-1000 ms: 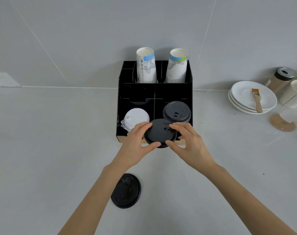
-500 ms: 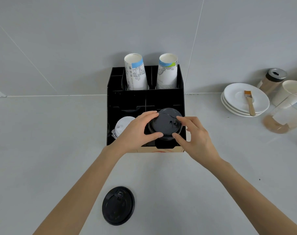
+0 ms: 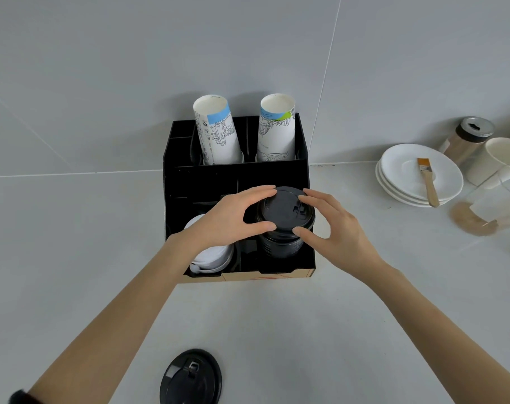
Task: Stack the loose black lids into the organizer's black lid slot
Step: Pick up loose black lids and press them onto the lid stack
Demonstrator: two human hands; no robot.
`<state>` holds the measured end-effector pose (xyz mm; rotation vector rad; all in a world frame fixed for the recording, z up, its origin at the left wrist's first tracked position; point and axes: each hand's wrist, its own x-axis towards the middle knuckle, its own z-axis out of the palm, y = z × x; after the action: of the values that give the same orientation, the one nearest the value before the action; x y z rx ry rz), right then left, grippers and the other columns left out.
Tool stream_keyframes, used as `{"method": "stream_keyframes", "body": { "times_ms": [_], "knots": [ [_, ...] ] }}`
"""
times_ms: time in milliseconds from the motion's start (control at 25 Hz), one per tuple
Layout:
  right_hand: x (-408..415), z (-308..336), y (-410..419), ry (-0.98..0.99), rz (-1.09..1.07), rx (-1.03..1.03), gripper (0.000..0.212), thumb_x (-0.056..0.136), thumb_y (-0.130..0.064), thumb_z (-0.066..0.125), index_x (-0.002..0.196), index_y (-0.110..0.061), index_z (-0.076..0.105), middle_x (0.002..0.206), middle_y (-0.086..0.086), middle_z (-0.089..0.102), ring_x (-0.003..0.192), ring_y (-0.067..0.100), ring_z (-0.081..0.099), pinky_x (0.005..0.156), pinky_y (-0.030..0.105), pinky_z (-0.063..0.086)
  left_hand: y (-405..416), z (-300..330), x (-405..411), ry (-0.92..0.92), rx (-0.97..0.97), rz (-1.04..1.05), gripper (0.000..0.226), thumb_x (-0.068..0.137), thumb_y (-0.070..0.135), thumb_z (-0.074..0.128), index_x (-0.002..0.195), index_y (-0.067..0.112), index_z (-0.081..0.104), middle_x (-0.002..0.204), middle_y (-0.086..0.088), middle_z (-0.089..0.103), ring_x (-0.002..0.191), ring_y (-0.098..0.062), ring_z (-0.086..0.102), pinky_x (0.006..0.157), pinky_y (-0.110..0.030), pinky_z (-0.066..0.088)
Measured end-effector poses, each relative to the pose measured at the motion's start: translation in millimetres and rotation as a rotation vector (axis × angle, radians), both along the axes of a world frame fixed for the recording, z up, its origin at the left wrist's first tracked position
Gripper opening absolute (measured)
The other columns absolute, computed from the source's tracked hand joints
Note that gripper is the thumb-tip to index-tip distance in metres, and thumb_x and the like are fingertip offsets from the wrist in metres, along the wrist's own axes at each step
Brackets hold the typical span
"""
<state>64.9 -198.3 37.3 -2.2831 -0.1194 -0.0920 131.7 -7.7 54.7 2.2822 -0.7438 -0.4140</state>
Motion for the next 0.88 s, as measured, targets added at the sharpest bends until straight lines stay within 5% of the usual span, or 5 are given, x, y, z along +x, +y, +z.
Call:
{"method": "stream_keyframes", "body": {
  "times_ms": [240,400,520,720,880],
  "knots": [
    [-1.5,-9.4,9.4,-0.022,-0.114,0.023,0.048,0.076,-0.021,0.069,0.12,-0.015,0.05,0.131,0.003,0.047,0.12,0.018,0.044,0.095,0.019,0.029,2.0,-11.4,2.7,-0.003,-0.03,0.042,0.055,0.081,0.023,0.062,0.131,0.02,0.038,0.138,0.005,0.043,0.124,-0.006,0.038,0.104,-0.023,0.03],
    [-1.7,-10.7,20.8,-0.048,-0.218,0.049,0.045,0.074,-0.022,0.071,0.114,-0.014,0.054,0.125,0.007,0.047,0.117,0.021,0.043,0.092,0.021,0.031,1.6,-19.0,-6.8,-0.081,-0.131,0.208,0.044,0.08,0.019,0.063,0.121,0.017,0.049,0.113,0.01,0.049,0.104,-0.007,0.05,0.082,-0.005,0.036],
    [-1.1,-13.2,30.3,-0.066,-0.271,0.035,0.043,0.073,-0.024,0.071,0.111,-0.013,0.055,0.123,0.009,0.046,0.115,0.023,0.041,0.09,0.023,0.031,-1.7,-23.2,-15.5,-0.107,-0.164,0.269,0.039,0.08,0.018,0.063,0.117,0.016,0.052,0.114,0.005,0.054,0.099,-0.005,0.049,0.079,0.003,0.034],
    [-7.2,-17.5,42.9,-0.094,-0.323,0.009,0.041,0.074,-0.028,0.07,0.109,-0.013,0.055,0.122,0.012,0.045,0.112,0.025,0.041,0.092,0.033,0.04,-4.8,-26.9,-22.2,-0.094,-0.143,0.258,0.047,0.079,0.022,0.064,0.123,0.016,0.047,0.133,-0.004,0.048,0.121,-0.015,0.044,0.103,-0.031,0.038],
    [-14.0,-19.6,40.5,-0.049,-0.297,0.034,0.036,0.078,-0.022,0.066,0.111,-0.013,0.054,0.122,0.009,0.044,0.112,0.02,0.041,0.088,0.026,0.036,-2.1,-27.1,-20.5,-0.06,-0.115,0.221,0.05,0.081,0.024,0.062,0.127,0.018,0.043,0.14,-0.002,0.042,0.129,-0.016,0.037,0.109,-0.041,0.034]
  ]
}}
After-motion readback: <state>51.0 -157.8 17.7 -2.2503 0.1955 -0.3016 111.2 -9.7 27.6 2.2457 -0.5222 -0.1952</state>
